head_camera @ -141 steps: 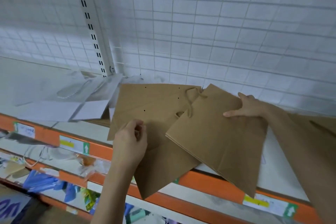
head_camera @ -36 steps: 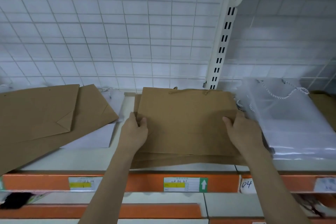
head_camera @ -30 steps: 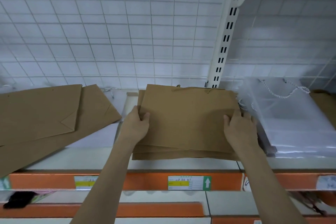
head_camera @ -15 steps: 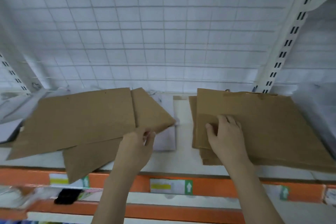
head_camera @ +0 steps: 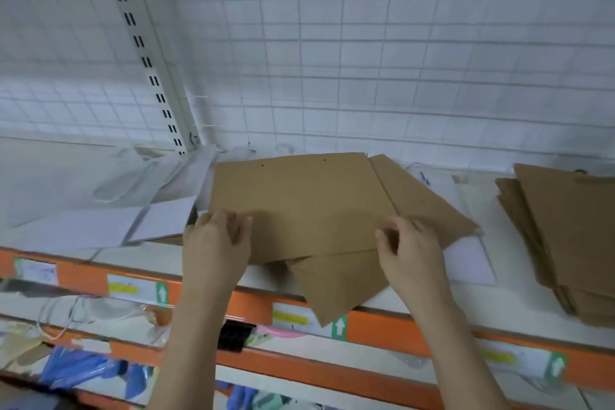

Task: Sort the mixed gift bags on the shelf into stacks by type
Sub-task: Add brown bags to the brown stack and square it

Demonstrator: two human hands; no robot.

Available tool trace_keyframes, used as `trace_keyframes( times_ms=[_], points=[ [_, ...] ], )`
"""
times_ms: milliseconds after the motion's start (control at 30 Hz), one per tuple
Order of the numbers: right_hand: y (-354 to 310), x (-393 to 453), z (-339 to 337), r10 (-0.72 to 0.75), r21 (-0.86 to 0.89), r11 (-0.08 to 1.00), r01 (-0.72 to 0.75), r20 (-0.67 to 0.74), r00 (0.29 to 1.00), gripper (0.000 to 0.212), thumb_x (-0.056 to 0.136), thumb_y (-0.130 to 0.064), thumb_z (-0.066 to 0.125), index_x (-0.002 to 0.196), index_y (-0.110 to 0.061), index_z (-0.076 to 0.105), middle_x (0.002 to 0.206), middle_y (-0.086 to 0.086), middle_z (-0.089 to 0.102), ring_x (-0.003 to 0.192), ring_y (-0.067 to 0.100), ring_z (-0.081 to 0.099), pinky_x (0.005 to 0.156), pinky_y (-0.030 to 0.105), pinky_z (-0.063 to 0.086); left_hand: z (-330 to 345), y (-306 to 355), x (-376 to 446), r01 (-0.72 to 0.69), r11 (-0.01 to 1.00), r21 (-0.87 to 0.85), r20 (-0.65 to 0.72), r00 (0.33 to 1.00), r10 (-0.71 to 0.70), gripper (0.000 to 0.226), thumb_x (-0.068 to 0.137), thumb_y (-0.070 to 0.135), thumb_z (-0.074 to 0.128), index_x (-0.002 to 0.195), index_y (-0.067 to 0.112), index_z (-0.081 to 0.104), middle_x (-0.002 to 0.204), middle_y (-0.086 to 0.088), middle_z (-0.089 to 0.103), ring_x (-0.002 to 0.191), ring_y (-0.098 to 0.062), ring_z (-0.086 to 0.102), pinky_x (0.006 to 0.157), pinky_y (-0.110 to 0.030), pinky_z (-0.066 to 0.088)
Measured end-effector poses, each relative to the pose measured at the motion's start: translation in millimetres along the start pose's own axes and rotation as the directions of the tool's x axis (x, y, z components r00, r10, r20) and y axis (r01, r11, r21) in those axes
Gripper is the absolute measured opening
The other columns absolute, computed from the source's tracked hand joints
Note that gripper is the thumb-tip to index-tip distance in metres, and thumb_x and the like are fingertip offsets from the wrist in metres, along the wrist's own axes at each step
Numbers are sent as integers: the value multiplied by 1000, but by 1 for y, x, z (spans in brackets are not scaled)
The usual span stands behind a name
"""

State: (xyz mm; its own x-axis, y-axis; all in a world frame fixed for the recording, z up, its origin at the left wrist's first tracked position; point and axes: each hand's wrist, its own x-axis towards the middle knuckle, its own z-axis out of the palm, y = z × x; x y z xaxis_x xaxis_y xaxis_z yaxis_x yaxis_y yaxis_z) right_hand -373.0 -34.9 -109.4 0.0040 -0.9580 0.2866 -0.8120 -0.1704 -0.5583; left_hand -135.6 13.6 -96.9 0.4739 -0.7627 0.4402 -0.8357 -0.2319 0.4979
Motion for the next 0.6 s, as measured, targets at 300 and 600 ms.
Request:
trace_keyframes(
  times_ms=[300, 600],
  points=[
    [-11, 4, 4, 41, -11, 999, -41, -28, 999, 27, 92, -26, 52, 112, -9, 60, 108, 8, 60, 107, 26, 51, 89, 35, 44, -4, -16, 24, 183, 962, 202, 279, 931, -236, 98, 67, 57, 72, 138, 5, 28, 125, -26, 45, 116, -42, 42, 96, -44, 34],
    [5, 62, -13, 101, -147, 985, -94, 36, 994, 36, 94, -26, 46, 122, -6, 54, 120, 14, 57, 114, 31, 50, 93, 37, 39, -12, -24, 26, 382, 892, -239, 337, 895, -293, 70, 69, 27, 81, 123, 0, 46, 120, -17, 57, 112, -33, 52, 85, -37, 40]
  ],
)
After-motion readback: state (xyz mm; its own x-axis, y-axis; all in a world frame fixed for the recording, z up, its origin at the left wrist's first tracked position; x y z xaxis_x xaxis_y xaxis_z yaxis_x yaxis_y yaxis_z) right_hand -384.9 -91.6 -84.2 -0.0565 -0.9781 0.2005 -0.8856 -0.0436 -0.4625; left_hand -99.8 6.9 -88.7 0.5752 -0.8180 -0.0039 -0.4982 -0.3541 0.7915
